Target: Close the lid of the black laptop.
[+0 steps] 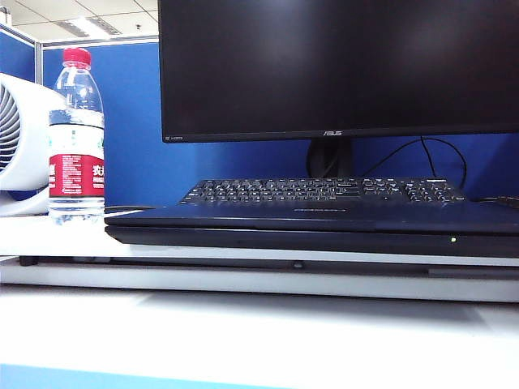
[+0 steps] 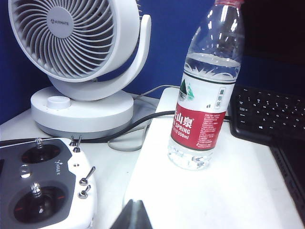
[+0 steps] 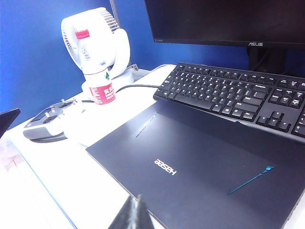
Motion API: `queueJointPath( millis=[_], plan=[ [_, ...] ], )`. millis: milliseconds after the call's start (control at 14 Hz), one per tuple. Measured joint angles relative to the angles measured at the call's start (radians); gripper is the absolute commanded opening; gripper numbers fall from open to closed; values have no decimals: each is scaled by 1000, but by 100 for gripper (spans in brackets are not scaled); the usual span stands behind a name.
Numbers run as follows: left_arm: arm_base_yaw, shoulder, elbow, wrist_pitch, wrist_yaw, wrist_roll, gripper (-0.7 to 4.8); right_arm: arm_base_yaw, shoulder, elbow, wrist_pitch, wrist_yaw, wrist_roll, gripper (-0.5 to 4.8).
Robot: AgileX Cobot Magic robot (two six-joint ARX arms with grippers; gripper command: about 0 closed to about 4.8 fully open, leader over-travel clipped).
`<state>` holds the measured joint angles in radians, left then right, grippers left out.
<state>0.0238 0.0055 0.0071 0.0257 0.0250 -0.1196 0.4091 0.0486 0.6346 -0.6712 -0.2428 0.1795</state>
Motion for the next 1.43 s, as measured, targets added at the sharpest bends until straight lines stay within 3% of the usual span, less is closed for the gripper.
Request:
queueJointPath(
  millis=[499, 571, 713, 785, 856, 1284, 1427],
  plan=[
    [-2, 0, 0, 0, 0, 0, -5, 0, 0, 0, 0, 2, -16, -1],
    [-2, 0, 0, 0, 0, 0, -5, 0, 0, -24, 28, 48, -71, -1],
    [-2, 0, 0, 0, 0, 0, -5, -106, 0, -233, 229, 381, -113, -1],
    [-2, 0, 0, 0, 0, 0, -5, -211, 2, -369, 382, 488, -78, -1],
    [-2, 0, 0, 0, 0, 0, -5, -385, -23, -505, 560, 275, -56, -1],
    [-2, 0, 0, 0, 0, 0, -5, -441, -45, -599, 622, 267, -76, -1],
    [-2, 0, 0, 0, 0, 0, -5, -441, -46, -627, 650, 219, -73, -1]
  ],
)
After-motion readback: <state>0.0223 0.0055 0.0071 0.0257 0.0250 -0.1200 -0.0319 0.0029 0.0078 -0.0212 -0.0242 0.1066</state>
